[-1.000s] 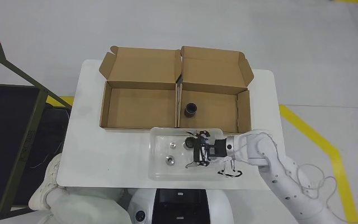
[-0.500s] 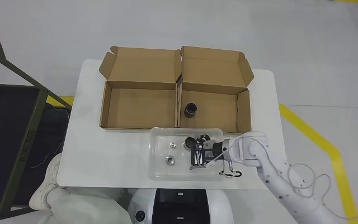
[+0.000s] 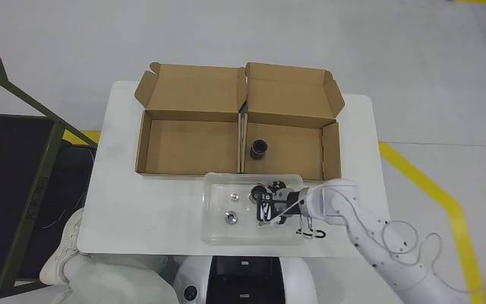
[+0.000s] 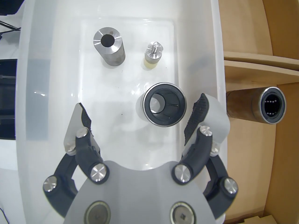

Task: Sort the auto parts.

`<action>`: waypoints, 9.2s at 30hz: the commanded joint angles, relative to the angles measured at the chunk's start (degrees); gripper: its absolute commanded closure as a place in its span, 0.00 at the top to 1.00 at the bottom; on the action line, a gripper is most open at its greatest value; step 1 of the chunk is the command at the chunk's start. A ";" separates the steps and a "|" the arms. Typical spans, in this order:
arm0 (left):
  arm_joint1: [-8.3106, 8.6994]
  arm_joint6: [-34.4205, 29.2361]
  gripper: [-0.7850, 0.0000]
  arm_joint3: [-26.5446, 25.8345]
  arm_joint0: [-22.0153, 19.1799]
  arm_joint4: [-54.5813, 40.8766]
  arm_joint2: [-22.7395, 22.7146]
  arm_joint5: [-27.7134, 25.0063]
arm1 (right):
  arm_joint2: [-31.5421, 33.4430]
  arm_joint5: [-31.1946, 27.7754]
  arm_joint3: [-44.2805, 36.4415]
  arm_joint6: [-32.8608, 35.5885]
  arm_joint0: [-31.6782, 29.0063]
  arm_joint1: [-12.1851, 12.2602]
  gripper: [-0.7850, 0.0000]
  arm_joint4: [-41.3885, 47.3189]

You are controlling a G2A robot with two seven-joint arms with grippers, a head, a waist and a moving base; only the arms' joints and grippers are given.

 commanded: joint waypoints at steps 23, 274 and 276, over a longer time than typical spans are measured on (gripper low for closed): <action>0.00 0.00 1.00 0.00 0.00 0.00 0.00 0.00 | -3.53 2.86 7.04 -5.84 3.03 -1.25 0.78 -2.23; 0.00 0.00 1.00 0.00 0.00 0.00 0.00 0.00 | -1.24 4.53 -0.74 -7.75 -0.08 -3.59 1.00 7.14; 0.00 0.00 1.00 0.00 0.00 0.00 0.00 0.00 | -1.24 4.53 -0.74 -7.75 -0.08 -3.59 1.00 7.14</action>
